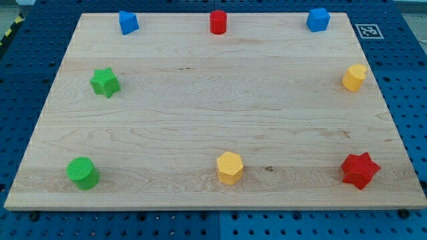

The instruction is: Push the red star closer to the red circle

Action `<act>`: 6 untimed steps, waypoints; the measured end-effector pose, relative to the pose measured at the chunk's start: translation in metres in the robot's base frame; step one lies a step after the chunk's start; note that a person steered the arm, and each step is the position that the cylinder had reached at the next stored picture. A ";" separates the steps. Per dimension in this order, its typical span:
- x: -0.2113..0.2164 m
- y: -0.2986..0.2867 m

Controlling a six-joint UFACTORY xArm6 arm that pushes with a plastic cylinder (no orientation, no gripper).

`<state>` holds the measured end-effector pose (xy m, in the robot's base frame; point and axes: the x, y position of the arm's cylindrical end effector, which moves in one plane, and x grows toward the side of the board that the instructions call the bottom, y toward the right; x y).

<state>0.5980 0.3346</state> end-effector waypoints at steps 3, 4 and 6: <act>0.018 -0.067; 0.017 -0.102; 0.011 -0.132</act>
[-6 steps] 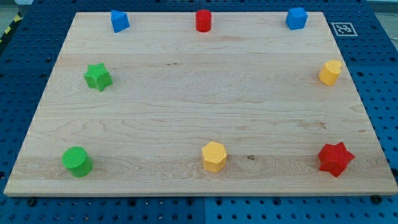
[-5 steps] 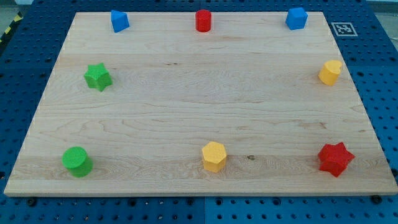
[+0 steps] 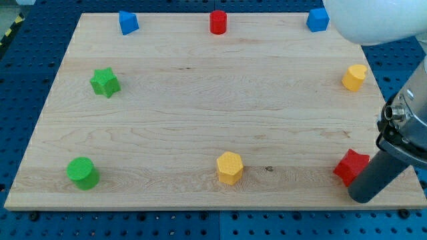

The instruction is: Push the red star closer to the red circle

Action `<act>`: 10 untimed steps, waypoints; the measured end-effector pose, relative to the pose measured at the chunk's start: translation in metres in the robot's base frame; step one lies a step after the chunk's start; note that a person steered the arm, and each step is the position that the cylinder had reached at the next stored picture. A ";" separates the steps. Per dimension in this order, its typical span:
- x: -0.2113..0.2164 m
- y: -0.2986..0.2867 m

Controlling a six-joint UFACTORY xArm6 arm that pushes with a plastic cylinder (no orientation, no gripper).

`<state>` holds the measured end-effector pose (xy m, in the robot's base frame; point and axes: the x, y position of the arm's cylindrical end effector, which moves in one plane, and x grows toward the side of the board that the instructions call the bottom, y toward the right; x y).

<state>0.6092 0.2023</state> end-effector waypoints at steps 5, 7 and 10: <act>-0.055 -0.018; -0.058 0.031; -0.090 -0.031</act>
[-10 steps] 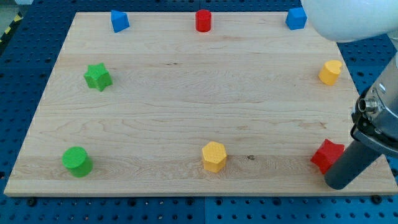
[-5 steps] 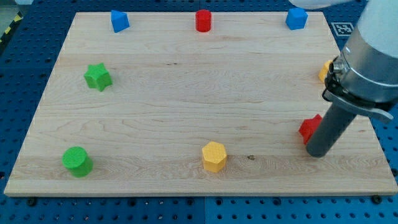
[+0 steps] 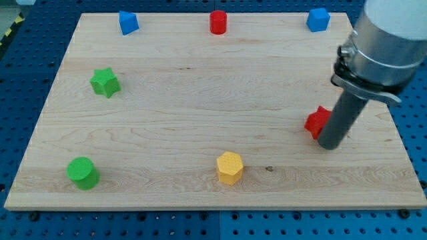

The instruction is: Push the red star closer to the red circle

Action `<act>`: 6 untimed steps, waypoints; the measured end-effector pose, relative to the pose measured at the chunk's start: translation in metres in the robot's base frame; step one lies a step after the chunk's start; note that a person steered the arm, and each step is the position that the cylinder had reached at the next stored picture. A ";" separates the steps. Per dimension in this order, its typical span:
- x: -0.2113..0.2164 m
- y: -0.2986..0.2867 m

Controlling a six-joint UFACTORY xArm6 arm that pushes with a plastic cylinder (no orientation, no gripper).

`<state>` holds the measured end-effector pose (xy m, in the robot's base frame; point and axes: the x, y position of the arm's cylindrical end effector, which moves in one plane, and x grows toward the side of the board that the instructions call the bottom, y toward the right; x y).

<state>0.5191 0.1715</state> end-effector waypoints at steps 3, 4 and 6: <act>-0.066 0.000; -0.107 0.000; -0.175 0.000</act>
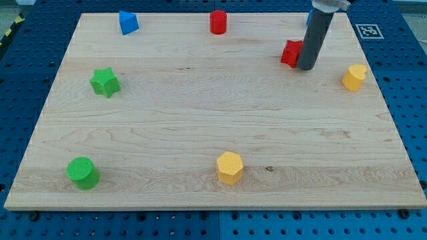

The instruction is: Push the red star closer to the red circle

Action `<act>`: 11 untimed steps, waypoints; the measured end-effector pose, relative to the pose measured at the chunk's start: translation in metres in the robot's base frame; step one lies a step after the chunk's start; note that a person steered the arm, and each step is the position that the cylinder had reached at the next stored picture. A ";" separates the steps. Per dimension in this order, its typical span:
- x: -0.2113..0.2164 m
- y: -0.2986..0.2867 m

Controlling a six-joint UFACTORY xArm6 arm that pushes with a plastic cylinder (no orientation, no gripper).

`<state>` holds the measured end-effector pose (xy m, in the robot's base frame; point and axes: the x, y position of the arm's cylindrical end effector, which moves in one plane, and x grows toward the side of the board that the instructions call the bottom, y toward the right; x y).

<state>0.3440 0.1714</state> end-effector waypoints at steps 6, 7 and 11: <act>-0.036 -0.021; -0.036 -0.047; -0.033 -0.115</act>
<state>0.3113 0.0568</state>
